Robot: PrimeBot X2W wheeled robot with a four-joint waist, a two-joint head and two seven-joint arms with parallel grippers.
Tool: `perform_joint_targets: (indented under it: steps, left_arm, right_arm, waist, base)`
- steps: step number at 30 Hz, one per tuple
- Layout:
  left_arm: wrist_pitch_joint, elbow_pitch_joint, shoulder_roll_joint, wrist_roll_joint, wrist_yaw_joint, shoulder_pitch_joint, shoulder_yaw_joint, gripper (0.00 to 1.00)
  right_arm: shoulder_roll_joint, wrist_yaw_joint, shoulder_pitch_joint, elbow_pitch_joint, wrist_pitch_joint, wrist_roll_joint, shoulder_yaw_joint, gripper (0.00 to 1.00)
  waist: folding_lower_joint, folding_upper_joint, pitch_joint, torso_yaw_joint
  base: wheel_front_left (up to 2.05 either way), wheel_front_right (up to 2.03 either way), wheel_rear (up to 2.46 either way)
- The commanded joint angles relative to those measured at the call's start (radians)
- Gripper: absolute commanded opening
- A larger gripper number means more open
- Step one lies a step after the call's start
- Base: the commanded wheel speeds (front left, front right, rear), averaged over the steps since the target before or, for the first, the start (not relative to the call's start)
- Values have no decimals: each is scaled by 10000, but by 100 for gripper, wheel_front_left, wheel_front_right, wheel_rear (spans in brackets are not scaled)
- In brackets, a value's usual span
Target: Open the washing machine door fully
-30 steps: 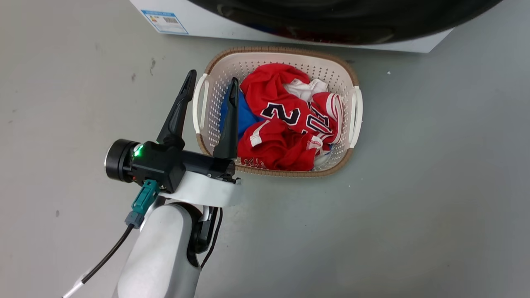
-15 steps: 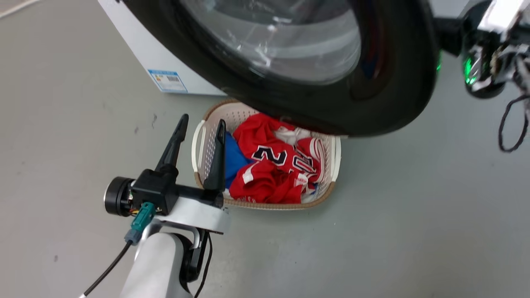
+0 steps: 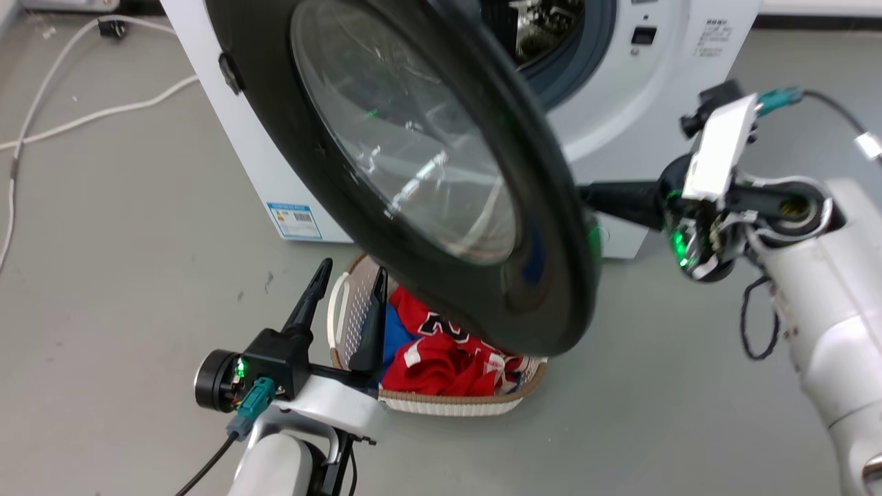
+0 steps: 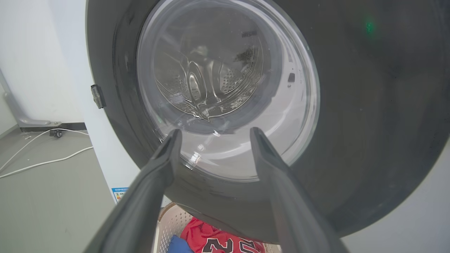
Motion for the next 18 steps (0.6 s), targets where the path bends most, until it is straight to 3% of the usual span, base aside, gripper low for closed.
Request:
perform_joint_targets:
  steps: [1,12,18]
  left_arm:
    - [-27,58,-9,-15,-54,171,-8,100]
    - [-27,307,-9,-79,-228,673,-72,100]
    - [-27,406,-9,-112,-271,804,-69,100]
  right_arm:
    - [231,4,434,-289,79,123,70,0]
    - [928,4,1994,-1514,-21,340,423,0]
    - [1008,4,2411,-1996,-444,252,490,0]
  waist:
    - [1,0,-332,31]
    - [1,0,-989,90]
    - [1,0,-1146,128]
  base:
    - [0,0,0]
    - [0,0,0]
    - [0,0,0]
